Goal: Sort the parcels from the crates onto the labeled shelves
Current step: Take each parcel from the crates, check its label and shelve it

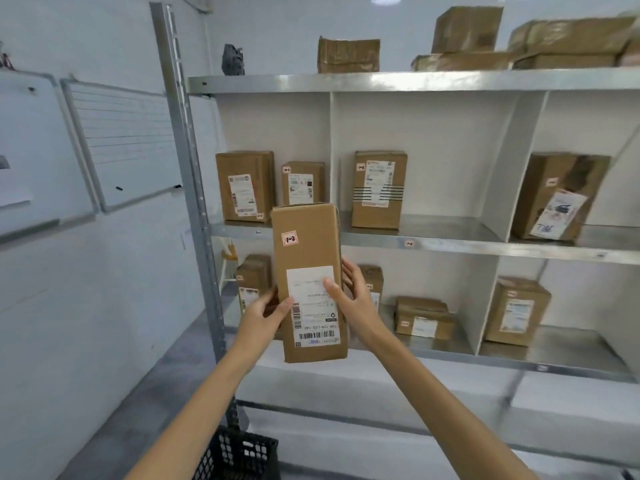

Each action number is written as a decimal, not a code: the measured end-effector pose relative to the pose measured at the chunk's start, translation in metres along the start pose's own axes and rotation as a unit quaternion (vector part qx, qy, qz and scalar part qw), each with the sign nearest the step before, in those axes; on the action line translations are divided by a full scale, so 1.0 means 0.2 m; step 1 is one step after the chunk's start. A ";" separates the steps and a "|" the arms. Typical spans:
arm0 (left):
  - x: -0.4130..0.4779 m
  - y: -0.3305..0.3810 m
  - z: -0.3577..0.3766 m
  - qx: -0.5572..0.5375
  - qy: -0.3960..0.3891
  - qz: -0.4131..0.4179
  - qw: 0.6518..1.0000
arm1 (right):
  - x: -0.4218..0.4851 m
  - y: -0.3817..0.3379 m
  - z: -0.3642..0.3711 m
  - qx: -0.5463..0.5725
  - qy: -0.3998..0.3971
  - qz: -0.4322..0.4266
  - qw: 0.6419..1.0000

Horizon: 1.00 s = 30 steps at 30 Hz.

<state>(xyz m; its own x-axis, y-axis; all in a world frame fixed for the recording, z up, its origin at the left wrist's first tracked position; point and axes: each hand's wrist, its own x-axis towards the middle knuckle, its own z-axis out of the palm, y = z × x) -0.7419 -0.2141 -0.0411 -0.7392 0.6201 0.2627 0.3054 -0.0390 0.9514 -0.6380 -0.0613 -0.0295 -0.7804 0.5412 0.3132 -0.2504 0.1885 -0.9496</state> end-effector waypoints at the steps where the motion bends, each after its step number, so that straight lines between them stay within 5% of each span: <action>1: 0.02 0.01 0.07 -0.003 -0.008 0.005 1.000 | -0.01 -0.01 -0.07 -0.017 0.022 -0.007 1.000; 14: 0.47 0.22 0.99 -0.043 -0.054 0.079 0.994 | 0.18 -0.08 -1.00 -0.074 0.157 -0.080 0.981; 30: 1.20 0.53 1.73 -0.017 -0.045 0.125 0.991 | 0.79 -0.19 -1.79 -0.067 0.135 -0.140 0.979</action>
<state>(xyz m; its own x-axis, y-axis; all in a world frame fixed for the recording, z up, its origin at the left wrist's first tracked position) -0.6794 0.2017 0.0677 -0.5861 0.6544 0.4778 0.4519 -0.2254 0.8631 -0.5469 0.3109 0.0602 -0.5079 0.6466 0.5692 -0.3406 0.4562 -0.8221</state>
